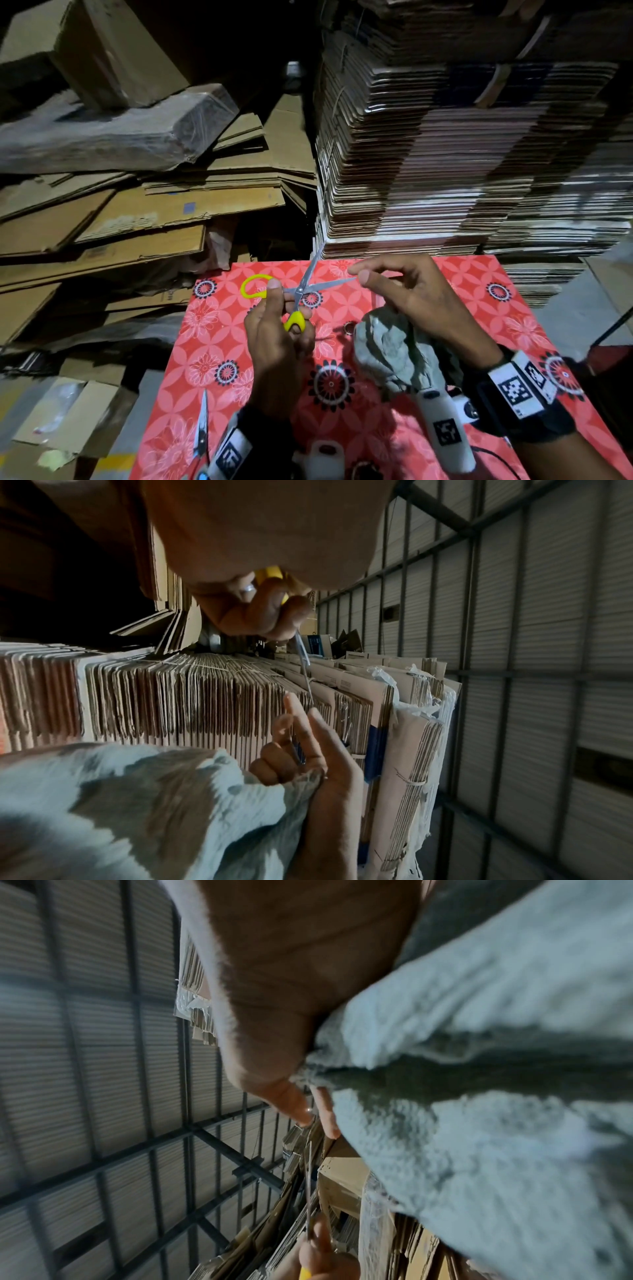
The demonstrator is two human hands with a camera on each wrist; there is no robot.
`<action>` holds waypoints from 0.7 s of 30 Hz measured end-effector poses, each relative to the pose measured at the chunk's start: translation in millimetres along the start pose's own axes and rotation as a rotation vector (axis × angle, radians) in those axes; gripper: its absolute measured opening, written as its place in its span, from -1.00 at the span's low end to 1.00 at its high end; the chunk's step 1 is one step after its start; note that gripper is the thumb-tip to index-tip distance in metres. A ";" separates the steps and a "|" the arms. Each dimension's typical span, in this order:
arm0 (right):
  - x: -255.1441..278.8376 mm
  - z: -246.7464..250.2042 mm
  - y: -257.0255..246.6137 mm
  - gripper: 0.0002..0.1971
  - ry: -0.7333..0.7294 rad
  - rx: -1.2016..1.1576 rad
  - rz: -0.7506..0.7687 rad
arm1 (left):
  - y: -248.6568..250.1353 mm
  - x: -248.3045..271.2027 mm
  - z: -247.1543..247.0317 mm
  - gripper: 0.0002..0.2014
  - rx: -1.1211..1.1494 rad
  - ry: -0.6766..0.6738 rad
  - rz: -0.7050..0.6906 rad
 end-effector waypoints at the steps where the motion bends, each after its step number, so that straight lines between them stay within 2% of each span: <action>1: 2.2 -3.2 -1.0 -0.91 -0.009 0.001 -0.001 | 0.5 0.4 -0.5 -0.59 -0.006 0.002 -0.005; 9: -0.2 1.0 6.2 -0.90 0.113 0.009 0.069 | 8.2 6.2 -3.5 -0.48 -0.102 -0.008 -0.087; 12: 0.7 6.4 8.7 -0.93 0.180 -0.015 0.076 | 7.4 5.1 -0.1 -0.53 -0.062 0.013 -0.072; 14: 1.6 14.2 10.4 -0.86 0.242 -0.043 0.066 | 8.3 6.9 1.7 -0.47 -0.046 0.028 -0.073; 16: 3.5 18.0 6.6 -0.71 0.266 -0.033 0.065 | 9.9 9.9 1.6 -0.42 -0.044 0.022 -0.089; 19: 6.2 8.7 -1.7 -0.57 0.195 -0.021 0.058 | 15.7 11.9 -6.4 -0.53 -0.085 -0.068 -0.169; 21: 7.8 -2.7 -4.3 -0.50 0.120 -0.028 0.036 | 21.9 11.9 -12.7 -0.57 -0.199 -0.141 -0.279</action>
Point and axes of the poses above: each hand's wrist, its own x-axis away from the middle knuckle, its own z-axis out of the back of the hand, y = z × x, the point moved 9 cm from there along -x, towards the middle knuckle, and after that the axes turned 2 degrees about -x, right-handed, at the moved point
